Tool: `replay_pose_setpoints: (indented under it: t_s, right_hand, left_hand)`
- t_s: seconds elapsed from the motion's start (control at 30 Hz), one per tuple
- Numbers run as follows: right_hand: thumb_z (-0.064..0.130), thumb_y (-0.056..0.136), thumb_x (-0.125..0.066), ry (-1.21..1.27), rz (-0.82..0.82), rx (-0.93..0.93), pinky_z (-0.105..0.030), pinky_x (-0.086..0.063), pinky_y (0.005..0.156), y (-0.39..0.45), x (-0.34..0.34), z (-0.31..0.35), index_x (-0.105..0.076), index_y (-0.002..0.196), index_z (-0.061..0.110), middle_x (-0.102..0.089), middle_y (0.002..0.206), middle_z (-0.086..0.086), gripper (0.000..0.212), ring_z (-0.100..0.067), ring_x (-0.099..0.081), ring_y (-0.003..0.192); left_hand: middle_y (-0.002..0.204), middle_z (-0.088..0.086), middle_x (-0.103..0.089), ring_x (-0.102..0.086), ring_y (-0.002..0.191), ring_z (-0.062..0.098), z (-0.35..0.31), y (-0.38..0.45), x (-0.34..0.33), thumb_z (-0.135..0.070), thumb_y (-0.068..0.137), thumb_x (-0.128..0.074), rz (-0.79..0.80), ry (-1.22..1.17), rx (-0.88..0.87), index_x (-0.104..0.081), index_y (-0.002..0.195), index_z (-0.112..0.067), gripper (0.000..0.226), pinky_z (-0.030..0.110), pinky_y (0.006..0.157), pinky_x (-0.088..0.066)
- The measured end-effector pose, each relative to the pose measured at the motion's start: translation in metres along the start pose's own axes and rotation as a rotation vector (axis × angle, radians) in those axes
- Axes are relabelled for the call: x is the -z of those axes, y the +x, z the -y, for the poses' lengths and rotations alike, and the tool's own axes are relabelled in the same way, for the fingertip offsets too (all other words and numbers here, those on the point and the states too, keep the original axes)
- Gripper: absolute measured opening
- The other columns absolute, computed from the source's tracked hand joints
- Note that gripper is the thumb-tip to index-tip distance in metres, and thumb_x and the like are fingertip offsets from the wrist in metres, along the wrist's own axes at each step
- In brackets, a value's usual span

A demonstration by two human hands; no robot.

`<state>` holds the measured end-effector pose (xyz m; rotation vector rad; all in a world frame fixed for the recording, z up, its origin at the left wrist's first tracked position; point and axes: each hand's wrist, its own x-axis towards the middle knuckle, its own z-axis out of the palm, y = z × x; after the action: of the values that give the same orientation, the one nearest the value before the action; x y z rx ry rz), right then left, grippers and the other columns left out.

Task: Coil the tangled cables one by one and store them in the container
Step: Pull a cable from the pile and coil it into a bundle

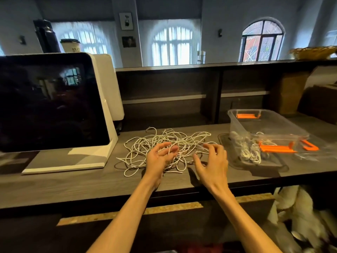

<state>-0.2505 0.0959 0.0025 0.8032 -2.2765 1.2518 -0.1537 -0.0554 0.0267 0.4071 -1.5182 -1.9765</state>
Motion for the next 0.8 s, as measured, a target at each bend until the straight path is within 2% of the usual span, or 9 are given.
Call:
replay_pose_setpoints:
  t_s: [0.07, 0.1, 0.17, 0.2, 0.27, 0.37, 0.53, 0.67, 0.8]
  right_hand:
    - [0.036, 0.090, -0.070, -0.112, -0.061, 0.182, -0.038, -0.046, 0.085, -0.006, -0.001, 0.008, -0.065, 0.110, 0.023, -0.056, 0.108, 0.003, 0.024, -0.015, -0.051, 0.102]
    - [0.035, 0.090, -0.067, -0.088, -0.001, 0.266, -0.039, -0.048, 0.082, -0.008, 0.000, 0.013, -0.065, 0.103, 0.025, -0.058, 0.101, 0.006, 0.016, -0.013, -0.052, 0.095]
    - [0.041, 0.093, -0.062, -0.054, 0.259, 0.330, -0.039, -0.048, 0.085, -0.013, -0.004, 0.021, -0.066, 0.099, 0.031, -0.061, 0.096, 0.012, 0.012, -0.010, -0.053, 0.094]
    - [0.048, 0.094, -0.060, -0.095, 0.375, 0.327, -0.039, -0.045, 0.090, -0.015, -0.008, 0.025, -0.068, 0.102, 0.033, -0.062, 0.101, 0.011, 0.019, -0.010, -0.053, 0.101]
    - [0.056, 0.095, -0.057, -0.232, 0.470, 0.280, -0.038, -0.041, 0.095, -0.016, -0.018, 0.031, -0.070, 0.111, 0.032, -0.061, 0.112, 0.007, 0.032, -0.014, -0.050, 0.112]
    - [0.050, 0.098, -0.057, -0.284, 0.474, 0.270, -0.037, -0.042, 0.094, -0.013, -0.022, 0.039, -0.068, 0.105, 0.028, -0.058, 0.111, 0.004, 0.026, -0.017, -0.050, 0.111]
    - [0.034, 0.101, -0.061, 0.131, 0.508, 0.140, -0.034, -0.053, 0.076, 0.005, -0.004, 0.060, -0.064, 0.096, 0.022, -0.066, 0.087, 0.008, 0.013, -0.009, -0.062, 0.080]
    - [0.041, 0.094, -0.069, -0.084, 0.426, 0.164, -0.036, -0.056, 0.074, 0.019, 0.004, 0.064, -0.072, 0.090, 0.027, -0.070, 0.084, 0.011, 0.014, -0.010, -0.065, 0.082]
    - [0.038, 0.092, -0.071, -0.256, 0.383, 0.193, -0.035, -0.052, 0.072, 0.011, 0.005, 0.060, -0.073, 0.090, 0.025, -0.071, 0.095, 0.004, 0.014, -0.019, -0.065, 0.093]
  left_hand:
    - [0.111, 0.015, -0.075, -0.071, 0.109, 0.029, -0.006, -0.003, 0.003, 0.010, 0.084, -0.070, 0.010, -0.001, -0.006, -0.059, 0.126, -0.007, 0.046, 0.045, 0.099, -0.054]
    - [0.112, 0.015, -0.075, -0.071, 0.109, 0.028, -0.010, -0.004, 0.005, 0.010, 0.085, -0.071, 0.026, 0.022, -0.025, -0.059, 0.126, -0.006, 0.046, 0.044, 0.098, -0.054]
    - [0.113, 0.012, -0.075, -0.071, 0.110, 0.025, -0.018, -0.005, 0.009, 0.010, 0.086, -0.071, 0.059, 0.107, -0.098, -0.060, 0.126, -0.006, 0.044, 0.037, 0.095, -0.057]
    - [0.114, 0.010, -0.075, -0.070, 0.111, 0.022, -0.022, -0.004, 0.010, 0.010, 0.085, -0.070, 0.067, 0.171, -0.147, -0.062, 0.123, -0.007, 0.042, 0.033, 0.094, -0.057]
    - [0.116, 0.004, -0.075, -0.069, 0.114, 0.016, -0.031, -0.005, 0.013, 0.011, 0.084, -0.071, 0.073, 0.308, -0.235, -0.067, 0.119, -0.011, 0.041, 0.030, 0.096, -0.055]
    - [0.109, 0.000, -0.076, -0.070, 0.106, 0.009, -0.046, -0.010, 0.019, 0.009, 0.086, -0.069, 0.052, 0.470, -0.328, -0.071, 0.111, -0.013, 0.033, 0.025, 0.091, -0.056]
    - [0.089, 0.002, -0.075, -0.072, 0.088, 0.013, -0.057, -0.016, 0.049, 0.019, 0.081, -0.057, -0.059, 0.636, -0.369, -0.074, 0.091, -0.012, 0.037, 0.024, 0.079, -0.058]
    - [0.084, -0.003, -0.069, -0.064, 0.082, 0.007, -0.056, -0.026, 0.064, 0.016, 0.079, -0.058, 0.045, 0.920, -0.285, -0.067, 0.077, -0.019, 0.036, 0.015, 0.069, -0.052]
    - [0.107, -0.008, -0.058, -0.055, 0.105, 0.010, -0.039, -0.028, 0.075, -0.003, 0.080, -0.068, 0.178, 1.284, -0.195, -0.068, 0.100, -0.030, 0.034, 0.029, 0.091, -0.051]
